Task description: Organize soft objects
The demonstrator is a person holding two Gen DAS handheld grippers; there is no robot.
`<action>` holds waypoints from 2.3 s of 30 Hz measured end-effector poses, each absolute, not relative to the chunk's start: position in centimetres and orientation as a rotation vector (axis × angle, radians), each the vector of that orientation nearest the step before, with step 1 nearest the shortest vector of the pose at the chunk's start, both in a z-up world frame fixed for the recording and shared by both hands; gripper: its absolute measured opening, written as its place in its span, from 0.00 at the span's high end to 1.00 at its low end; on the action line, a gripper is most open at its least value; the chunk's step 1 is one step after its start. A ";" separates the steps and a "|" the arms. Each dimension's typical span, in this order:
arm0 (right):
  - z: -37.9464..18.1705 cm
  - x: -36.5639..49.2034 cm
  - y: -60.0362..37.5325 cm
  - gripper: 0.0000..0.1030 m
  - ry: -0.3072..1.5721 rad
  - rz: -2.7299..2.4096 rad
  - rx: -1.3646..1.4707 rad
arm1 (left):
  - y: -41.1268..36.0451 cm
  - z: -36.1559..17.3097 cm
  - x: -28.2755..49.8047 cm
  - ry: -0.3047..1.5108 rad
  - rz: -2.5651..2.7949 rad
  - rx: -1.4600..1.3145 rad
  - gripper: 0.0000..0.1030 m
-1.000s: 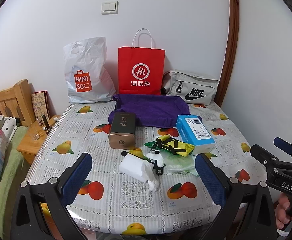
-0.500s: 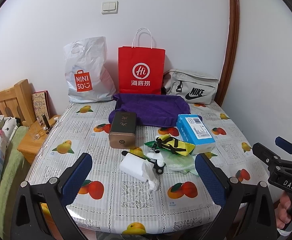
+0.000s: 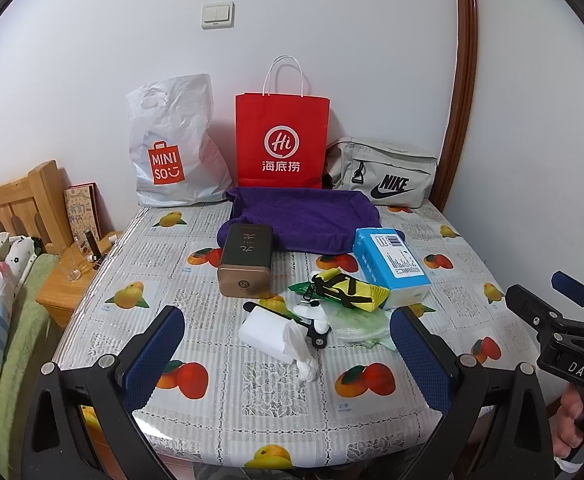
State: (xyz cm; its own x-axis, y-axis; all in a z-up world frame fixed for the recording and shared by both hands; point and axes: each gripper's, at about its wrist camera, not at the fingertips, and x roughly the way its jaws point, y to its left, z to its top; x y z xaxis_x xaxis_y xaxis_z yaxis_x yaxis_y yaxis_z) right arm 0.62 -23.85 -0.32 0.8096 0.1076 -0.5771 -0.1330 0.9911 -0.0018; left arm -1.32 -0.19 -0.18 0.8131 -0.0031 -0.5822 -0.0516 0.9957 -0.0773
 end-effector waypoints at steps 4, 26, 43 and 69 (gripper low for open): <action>-0.3 0.6 -23.6 0.00 0.613 0.129 -0.047 | -0.3 -0.2 -1.3 0.623 0.027 -0.091 0.00; -6.7 6.0 -23.7 0.01 0.730 0.176 -0.019 | 1.6 -8.2 5.2 0.822 0.027 -0.111 0.02; -13.2 10.3 -22.8 0.01 0.882 0.198 -0.022 | 3.0 -15.6 8.1 0.957 -0.054 0.024 0.02; -14.3 12.3 -20.8 0.01 0.879 0.306 -0.032 | 4.4 -16.3 11.1 0.898 -0.118 -0.025 0.22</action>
State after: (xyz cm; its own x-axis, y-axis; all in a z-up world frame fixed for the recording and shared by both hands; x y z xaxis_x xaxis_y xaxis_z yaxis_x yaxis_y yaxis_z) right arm 12.33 -20.78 -14.28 0.5972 0.2503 -0.7621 -0.2763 0.9561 0.0975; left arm 11.10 4.39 -16.29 0.6168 -0.1132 -0.7789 0.0924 0.9932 -0.0712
